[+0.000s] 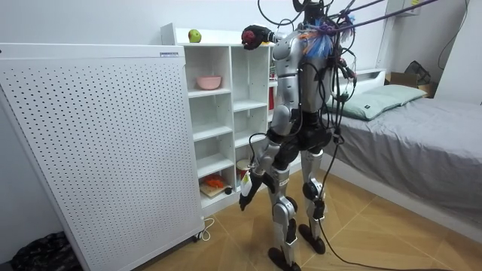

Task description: Arrange fruit in the closet

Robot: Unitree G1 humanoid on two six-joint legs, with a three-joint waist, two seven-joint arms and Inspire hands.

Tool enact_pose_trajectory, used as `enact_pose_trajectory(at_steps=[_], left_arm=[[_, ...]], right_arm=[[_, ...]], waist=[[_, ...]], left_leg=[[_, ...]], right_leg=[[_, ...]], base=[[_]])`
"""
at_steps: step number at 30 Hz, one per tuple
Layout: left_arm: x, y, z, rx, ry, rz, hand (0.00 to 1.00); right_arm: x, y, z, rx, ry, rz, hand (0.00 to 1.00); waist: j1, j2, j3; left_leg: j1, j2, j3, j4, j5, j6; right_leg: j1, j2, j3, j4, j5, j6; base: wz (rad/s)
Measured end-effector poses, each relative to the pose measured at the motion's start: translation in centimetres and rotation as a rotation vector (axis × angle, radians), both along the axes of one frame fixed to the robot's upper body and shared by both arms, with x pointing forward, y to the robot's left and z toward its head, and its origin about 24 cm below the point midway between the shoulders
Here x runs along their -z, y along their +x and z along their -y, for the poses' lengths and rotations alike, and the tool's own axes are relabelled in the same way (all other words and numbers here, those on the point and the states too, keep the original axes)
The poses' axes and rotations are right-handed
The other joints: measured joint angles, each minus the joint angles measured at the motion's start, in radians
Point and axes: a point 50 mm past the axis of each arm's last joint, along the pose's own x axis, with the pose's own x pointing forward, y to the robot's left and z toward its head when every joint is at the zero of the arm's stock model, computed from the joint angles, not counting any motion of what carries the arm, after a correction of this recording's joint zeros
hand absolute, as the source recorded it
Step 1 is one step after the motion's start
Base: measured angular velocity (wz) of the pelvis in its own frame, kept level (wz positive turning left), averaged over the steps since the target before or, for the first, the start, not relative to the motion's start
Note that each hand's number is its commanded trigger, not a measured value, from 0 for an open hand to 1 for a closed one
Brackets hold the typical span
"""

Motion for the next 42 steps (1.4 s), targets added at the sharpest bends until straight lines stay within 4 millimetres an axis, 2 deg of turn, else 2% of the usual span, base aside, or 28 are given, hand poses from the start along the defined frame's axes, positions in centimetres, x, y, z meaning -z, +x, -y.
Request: enact_pose_trajectory(at_steps=[9, 13, 17, 20, 22, 25, 30, 38, 42], left_arm=[[-0.1, 0.6, 0.0, 0.014, 0.005, 0.009, 0.00], [0.0, 1.0, 0.2, 0.029, 0.009, 0.011, 0.00], [0.0, 1.3, 0.3, 0.029, 0.014, 0.019, 0.00], [0.0, 1.6, 0.4, 0.037, 0.023, 0.031, 0.00], [0.0, 1.6, 0.5, 0.048, 0.026, 0.030, 0.00], [0.0, 1.7, 0.7, 0.065, 0.031, 0.033, 0.00], [0.2, 1.8, 1.1, 0.096, 0.025, 0.033, 0.00], [0.7, 2.0, 2.1, 0.165, 0.022, 0.009, 0.00], [0.9, 1.9, 2.3, 0.171, 0.028, -0.007, 0.00]], right_arm=[[-0.6, -0.2, -0.6, -0.019, -0.004, 0.014, 1.00], [-0.9, -0.3, -1.1, -0.029, -0.017, 0.029, 1.00], [-1.4, -0.7, -1.9, -0.043, -0.041, 0.068, 1.00], [-1.6, -1.0, -2.3, -0.043, -0.046, 0.089, 1.00], [-1.5, -1.4, -2.8, -0.035, -0.050, 0.106, 1.00], [-1.1, -1.7, -3.5, -0.036, -0.029, 0.130, 1.00], [-1.2, -2.2, -4.4, -0.062, -0.023, 0.155, 1.00], [-0.6, -3.0, -6.8, -0.112, 0.044, 0.186, 1.00], [0.1, -3.3, -7.2, -0.125, 0.077, 0.194, 1.00]], waist=[[-0.002, 0.009, -0.0001], [-0.002, 0.031, -0.0020], [-0.005, 0.056, 0.0008], [-0.005, 0.064, 0.0002], [-0.004, 0.067, -0.0011], [-0.002, 0.073, 0.0017], [-0.005, 0.079, 0.0019], [-0.012, 0.123, -0.0102], [-0.012, 0.126, -0.0083]], left_leg=[[-0.002, 0.000, 0.006, 0.000, 0.000, 0.000], [0.001, 0.000, 0.010, -0.001, 0.000, 0.000], [0.003, 0.000, 0.009, -0.002, 0.001, 0.000], [0.003, 0.001, 0.007, -0.002, 0.001, -0.001], [0.007, 0.001, 0.007, -0.004, 0.001, -0.001], [0.019, 0.001, 0.007, -0.009, 0.001, -0.001], [0.022, 0.001, 0.007, -0.009, 0.001, -0.001], [0.043, 0.002, 0.001, -0.019, 0.001, -0.001], [0.057, 0.002, -0.023, -0.024, 0.001, -0.001]], right_leg=[[-0.004, 0.000, 0.002, -0.001, 0.000, 0.000], [-0.006, 0.000, 0.007, -0.001, 0.001, 0.000], [-0.005, 0.001, 0.010, -0.003, 0.001, 0.000], [-0.006, 0.002, 0.012, -0.004, 0.001, 0.000], [-0.006, 0.003, 0.033, -0.004, 0.001, 0.000], [-0.004, 0.006, 0.051, -0.004, 0.001, 0.000], [-0.008, 0.007, 0.058, -0.003, 0.001, 0.000], [0.001, 0.009, 0.062, -0.003, 0.001, 0.000], [0.009, 0.011, 0.056, -0.003, 0.001, 0.000]], base=[[0.00], [-0.02], [-0.01], [0.00], [-0.07], [-0.16], [-0.15], [-0.11], [-0.08]])
